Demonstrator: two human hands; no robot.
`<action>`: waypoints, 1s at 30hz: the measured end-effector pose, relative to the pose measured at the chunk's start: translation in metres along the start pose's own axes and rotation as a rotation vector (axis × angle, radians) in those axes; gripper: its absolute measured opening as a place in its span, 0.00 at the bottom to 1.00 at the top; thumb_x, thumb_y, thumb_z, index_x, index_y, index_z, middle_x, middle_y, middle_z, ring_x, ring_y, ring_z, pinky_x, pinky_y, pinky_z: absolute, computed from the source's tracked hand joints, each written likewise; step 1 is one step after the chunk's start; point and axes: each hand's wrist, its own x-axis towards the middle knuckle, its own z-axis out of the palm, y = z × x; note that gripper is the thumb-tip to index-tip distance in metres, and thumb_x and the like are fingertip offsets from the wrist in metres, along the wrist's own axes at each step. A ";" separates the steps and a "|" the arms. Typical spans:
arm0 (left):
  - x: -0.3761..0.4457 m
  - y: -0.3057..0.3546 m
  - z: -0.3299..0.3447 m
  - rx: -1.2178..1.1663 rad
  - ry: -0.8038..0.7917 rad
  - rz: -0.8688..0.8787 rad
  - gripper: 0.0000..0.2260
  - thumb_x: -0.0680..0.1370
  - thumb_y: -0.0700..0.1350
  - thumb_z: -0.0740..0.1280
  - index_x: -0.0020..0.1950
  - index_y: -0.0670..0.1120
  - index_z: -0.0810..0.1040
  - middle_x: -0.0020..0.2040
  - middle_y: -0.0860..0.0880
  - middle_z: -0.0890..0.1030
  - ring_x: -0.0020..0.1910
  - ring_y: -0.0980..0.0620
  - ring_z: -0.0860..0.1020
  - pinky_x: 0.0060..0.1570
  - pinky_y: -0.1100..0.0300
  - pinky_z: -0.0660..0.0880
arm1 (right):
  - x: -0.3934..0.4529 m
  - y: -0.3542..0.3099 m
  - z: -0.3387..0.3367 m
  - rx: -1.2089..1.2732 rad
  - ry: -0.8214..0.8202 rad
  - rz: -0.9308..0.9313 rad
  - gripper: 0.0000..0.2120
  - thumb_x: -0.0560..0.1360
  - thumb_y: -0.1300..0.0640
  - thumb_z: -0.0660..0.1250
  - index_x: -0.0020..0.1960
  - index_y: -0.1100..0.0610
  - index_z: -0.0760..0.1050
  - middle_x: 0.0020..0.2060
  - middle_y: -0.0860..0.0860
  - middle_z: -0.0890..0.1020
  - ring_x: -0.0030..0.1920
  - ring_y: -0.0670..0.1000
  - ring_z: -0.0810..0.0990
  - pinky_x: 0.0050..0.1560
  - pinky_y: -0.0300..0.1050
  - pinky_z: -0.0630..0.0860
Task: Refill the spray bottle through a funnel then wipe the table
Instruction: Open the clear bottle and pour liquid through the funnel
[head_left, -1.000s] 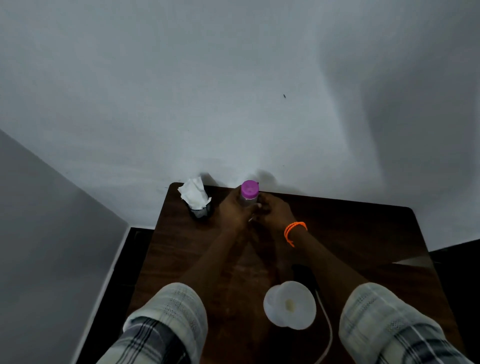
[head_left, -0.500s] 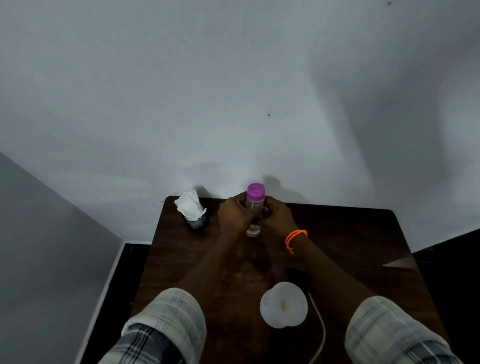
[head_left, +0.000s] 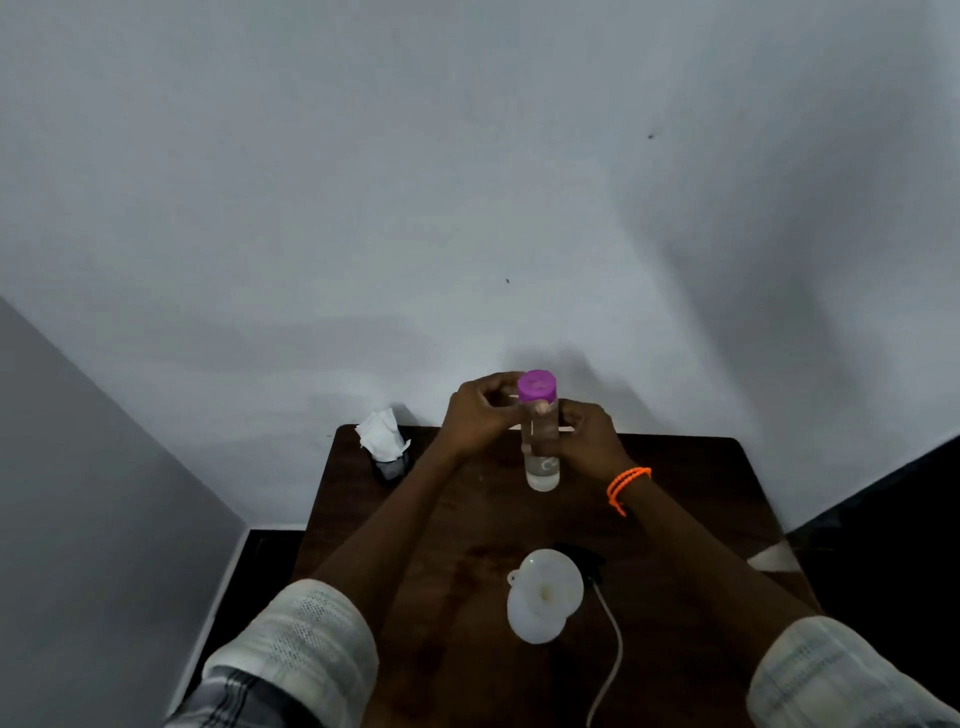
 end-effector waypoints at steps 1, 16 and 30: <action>0.000 0.005 -0.003 -0.007 -0.023 0.016 0.26 0.68 0.51 0.81 0.65 0.51 0.82 0.55 0.53 0.86 0.56 0.58 0.84 0.59 0.56 0.80 | -0.005 -0.005 -0.005 -0.004 -0.006 -0.006 0.20 0.61 0.58 0.84 0.51 0.53 0.86 0.44 0.47 0.88 0.47 0.44 0.86 0.52 0.44 0.80; -0.014 0.066 -0.014 -0.405 -0.466 -0.021 0.24 0.77 0.36 0.70 0.73 0.42 0.73 0.66 0.41 0.79 0.66 0.45 0.77 0.65 0.52 0.76 | -0.054 -0.049 -0.042 0.042 -0.158 -0.132 0.15 0.62 0.61 0.83 0.47 0.55 0.86 0.43 0.52 0.88 0.48 0.55 0.86 0.57 0.60 0.81; -0.038 0.082 0.003 -0.207 -0.113 0.090 0.18 0.66 0.38 0.82 0.46 0.47 0.75 0.43 0.50 0.78 0.44 0.53 0.78 0.48 0.54 0.77 | -0.081 -0.054 -0.030 0.133 -0.037 -0.099 0.16 0.63 0.60 0.84 0.48 0.56 0.86 0.42 0.51 0.88 0.45 0.52 0.87 0.53 0.51 0.83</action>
